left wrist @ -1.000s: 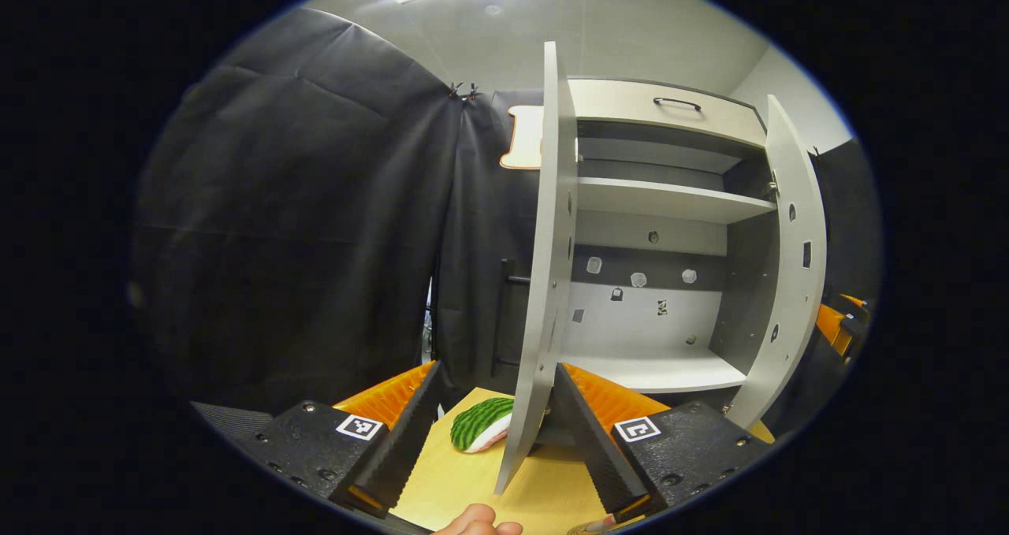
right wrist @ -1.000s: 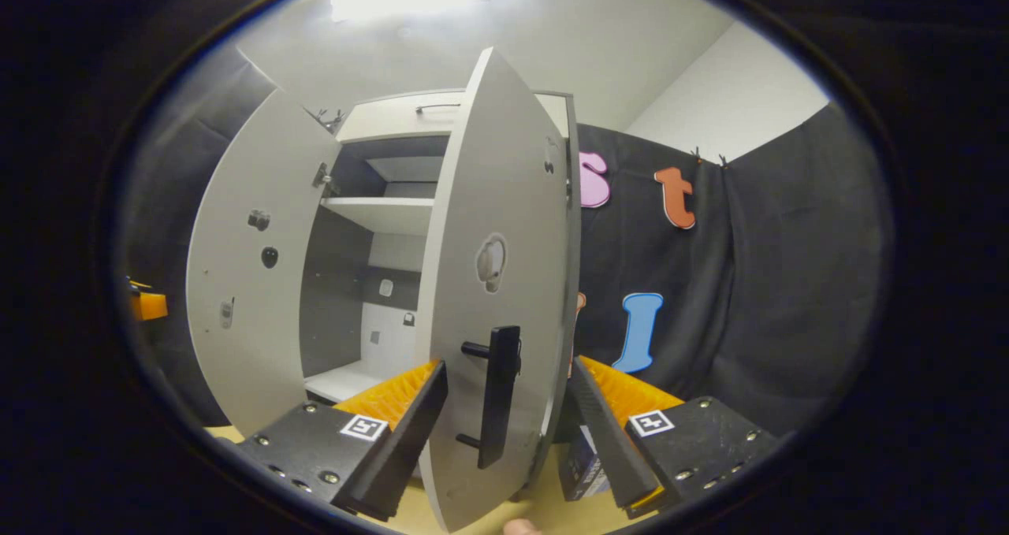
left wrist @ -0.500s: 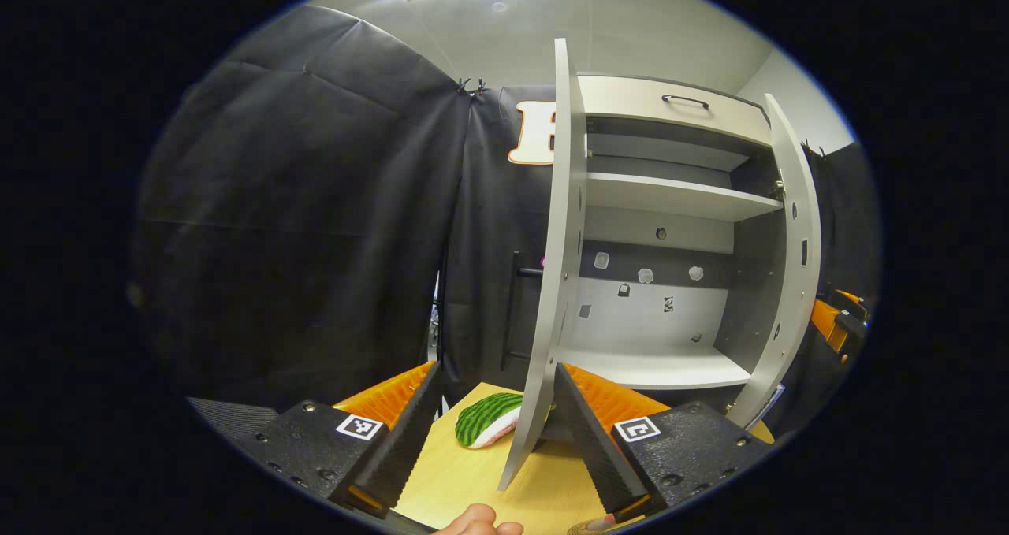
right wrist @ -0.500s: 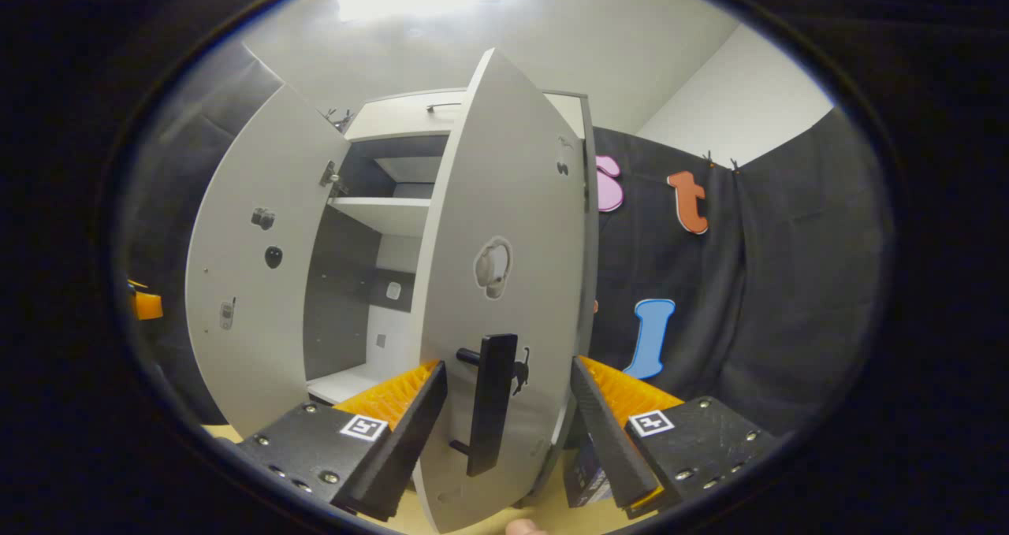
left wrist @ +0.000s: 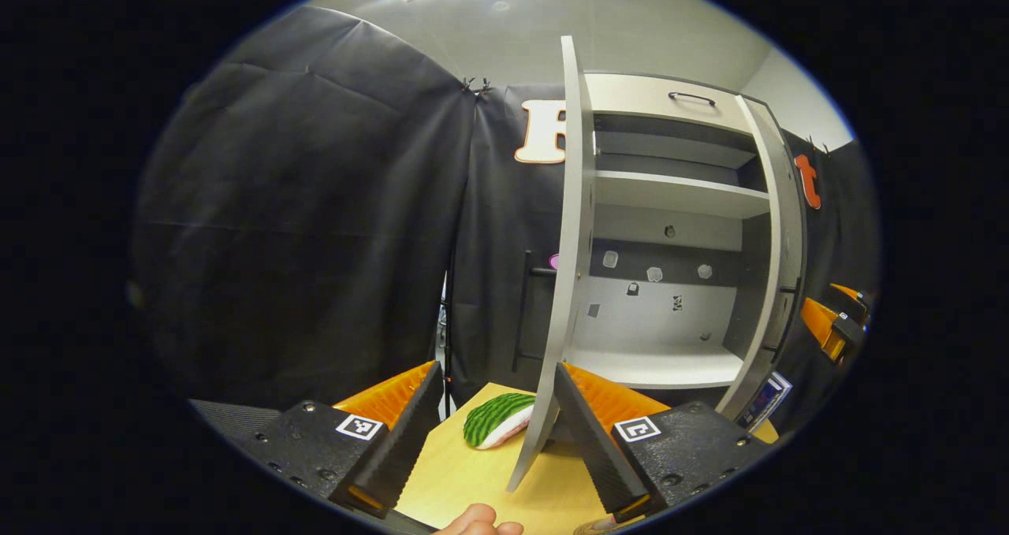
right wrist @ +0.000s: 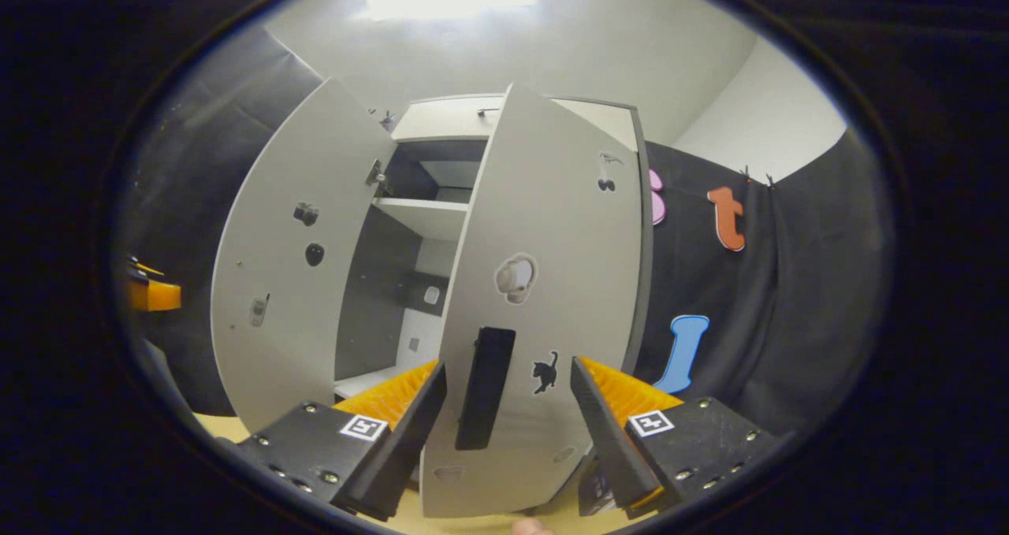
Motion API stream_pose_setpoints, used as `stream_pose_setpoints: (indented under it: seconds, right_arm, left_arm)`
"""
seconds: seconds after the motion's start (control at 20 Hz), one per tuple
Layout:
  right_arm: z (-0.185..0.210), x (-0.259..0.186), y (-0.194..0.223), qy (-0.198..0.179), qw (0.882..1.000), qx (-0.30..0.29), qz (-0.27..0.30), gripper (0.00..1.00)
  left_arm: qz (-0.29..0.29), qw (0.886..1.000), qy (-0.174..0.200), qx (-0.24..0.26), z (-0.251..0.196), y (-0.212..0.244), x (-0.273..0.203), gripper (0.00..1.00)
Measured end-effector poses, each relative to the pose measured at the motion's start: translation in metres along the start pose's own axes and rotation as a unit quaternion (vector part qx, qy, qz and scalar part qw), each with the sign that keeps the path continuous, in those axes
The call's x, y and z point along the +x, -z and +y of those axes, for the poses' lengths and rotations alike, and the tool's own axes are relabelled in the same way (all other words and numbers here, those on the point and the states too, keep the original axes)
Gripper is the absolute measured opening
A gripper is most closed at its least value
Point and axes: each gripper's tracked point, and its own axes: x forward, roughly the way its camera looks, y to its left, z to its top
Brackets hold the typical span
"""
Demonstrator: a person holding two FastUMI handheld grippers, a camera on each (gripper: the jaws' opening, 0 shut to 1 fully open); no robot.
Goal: Grasp the bottle in the cabinet with the left hand and place it on the coaster, then close the right door with the right hand and the left door with the left hand.
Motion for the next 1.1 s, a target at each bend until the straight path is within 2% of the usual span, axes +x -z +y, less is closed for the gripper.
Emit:
stream_pose_setpoints:
  seconds: [1.1]
  right_arm:
    - [0.0033,-0.0058,0.0040,0.000,1.000,0.009,0.015,0.95]
  left_arm:
    - [0.012,1.000,0.005,-0.004,0.0013,0.0040,0.0002,0.92]
